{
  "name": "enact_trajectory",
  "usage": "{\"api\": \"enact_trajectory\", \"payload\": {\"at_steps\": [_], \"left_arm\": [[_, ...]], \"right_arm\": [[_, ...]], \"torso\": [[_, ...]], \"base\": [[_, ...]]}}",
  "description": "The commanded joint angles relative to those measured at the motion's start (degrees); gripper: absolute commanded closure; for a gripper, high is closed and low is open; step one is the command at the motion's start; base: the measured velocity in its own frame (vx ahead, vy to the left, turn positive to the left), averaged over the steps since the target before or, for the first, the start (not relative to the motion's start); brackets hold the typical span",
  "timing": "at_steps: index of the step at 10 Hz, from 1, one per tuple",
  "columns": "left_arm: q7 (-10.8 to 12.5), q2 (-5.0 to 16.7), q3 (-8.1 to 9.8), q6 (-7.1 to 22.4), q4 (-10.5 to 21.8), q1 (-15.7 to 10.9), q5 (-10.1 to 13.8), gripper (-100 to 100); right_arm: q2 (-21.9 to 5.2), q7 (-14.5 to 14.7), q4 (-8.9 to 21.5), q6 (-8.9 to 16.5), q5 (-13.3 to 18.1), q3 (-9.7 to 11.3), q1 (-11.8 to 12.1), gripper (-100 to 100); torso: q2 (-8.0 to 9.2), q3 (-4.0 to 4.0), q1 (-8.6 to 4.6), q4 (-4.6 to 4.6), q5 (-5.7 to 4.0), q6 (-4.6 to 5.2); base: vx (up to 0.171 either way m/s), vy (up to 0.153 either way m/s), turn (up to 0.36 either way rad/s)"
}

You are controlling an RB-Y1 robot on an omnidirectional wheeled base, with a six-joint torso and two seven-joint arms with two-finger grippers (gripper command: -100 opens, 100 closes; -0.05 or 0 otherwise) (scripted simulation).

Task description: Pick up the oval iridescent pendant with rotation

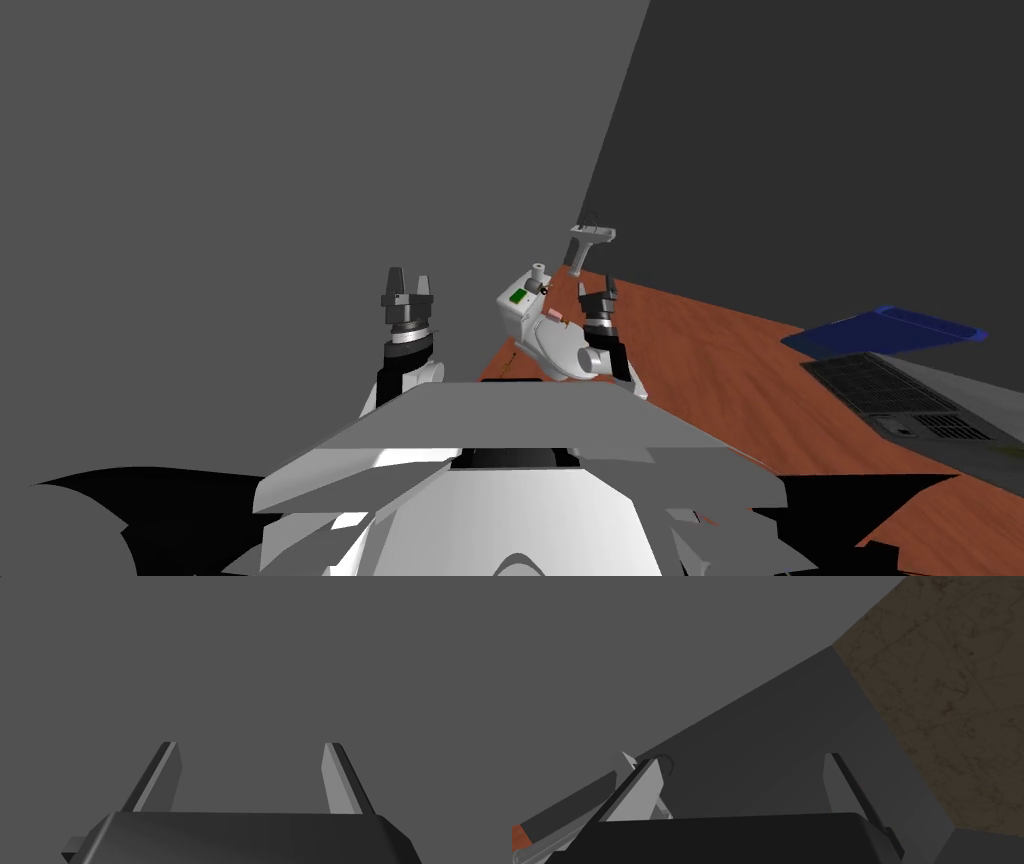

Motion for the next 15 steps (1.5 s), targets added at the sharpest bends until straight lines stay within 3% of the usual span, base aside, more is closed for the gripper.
{"api": "enact_trajectory", "payload": {"at_steps": [1,2,4,5,6,9,11,12,14,15], "left_arm": [[0.0,0.0,0.0,0.0,0.0,0.0,0.0,0],[0.0,0.0,0.0,0.0,0.0,0.0,0.0,0],[0.0,0.0,0.0,0.0,0.0,0.0,0.0,0],[0.0,0.0,0.0,0.0,0.0,0.0,0.0,0],[0.0,0.0,0.01,0.0,0.0,0.0,0.0,0],[0.0,0.0,0.0,0.0,0.0,0.0,0.0,0],[0.0,0.0,0.01,0.0,0.0,0.0,0.0,0],[0.0,0.0,0.0,0.0,0.0,0.0,0.0,0],[0.0,0.0,0.01,0.0,0.0,0.0,0.0,0],[0.0,0.0,0.01,0.0,0.0,0.0,0.0,0]], "right_arm": [[-0.7,-2.9,2.9,-1.6,-2.9,0.0,-2.3,-100],[-0.7,-3.0,3.5,-1.6,-3.4,0.0,-2.3,-100],[-1.3,-6.5,7.5,-3.5,-7.3,0.1,-5.6,-100],[-1.3,-6.5,8.5,-3.5,-7.6,0.1,-5.6,-100],[-1.5,-8.3,10.2,-4.4,-9.7,0.2,-7.2,-100],[-1.6,-10.1,13.7,-5.3,-11.8,0.3,-8.9,-100],[-1.8,-13.7,17.8,-7.0,-15.6,0.6,-12.0,-100],[-1.8,-13.7,19.0,-7.0,-15.7,0.6,-12.0,-100],[-1.8,-17.2,23.1,-8.4,-19.4,0.9,-14.8,-100],[-1.8,-17.2,24.4,-8.4,-19.4,0.9,-14.8,-100]], "torso": [[0.0,0.0,0.0,0.0,0.0,0.0],[0.06,0.04,-0.01,0.01,0.0,0.01],[0.0,0.0,-0.01,0.0,0.0,0.02],[0.05,0.03,0.01,0.01,0.0,0.01],[0.0,0.01,-0.02,0.0,0.0,0.06],[-0.11,-0.06,-0.03,-0.02,-0.01,0.03],[-0.12,-0.06,-0.05,-0.02,-0.01,0.03],[-0.08,-0.04,-0.06,-0.01,-0.01,0.02],[-0.15,-0.08,-0.07,-0.03,-0.02,0.05],[-0.14,-0.08,-0.1,-0.03,-0.02,0.03]], "base": [[-0.094,-0.015,0.319],[-0.07,-0.013,0.052],[-0.077,-0.007,0.217],[-0.061,-0.012,0.113],[-0.049,-0.009,0.177],[-0.036,-0.01,0.127],[-0.049,-0.019,0.25],[-0.039,-0.019,0.097],[-0.032,-0.023,0.224],[-0.031,-0.03,0.101]]}}
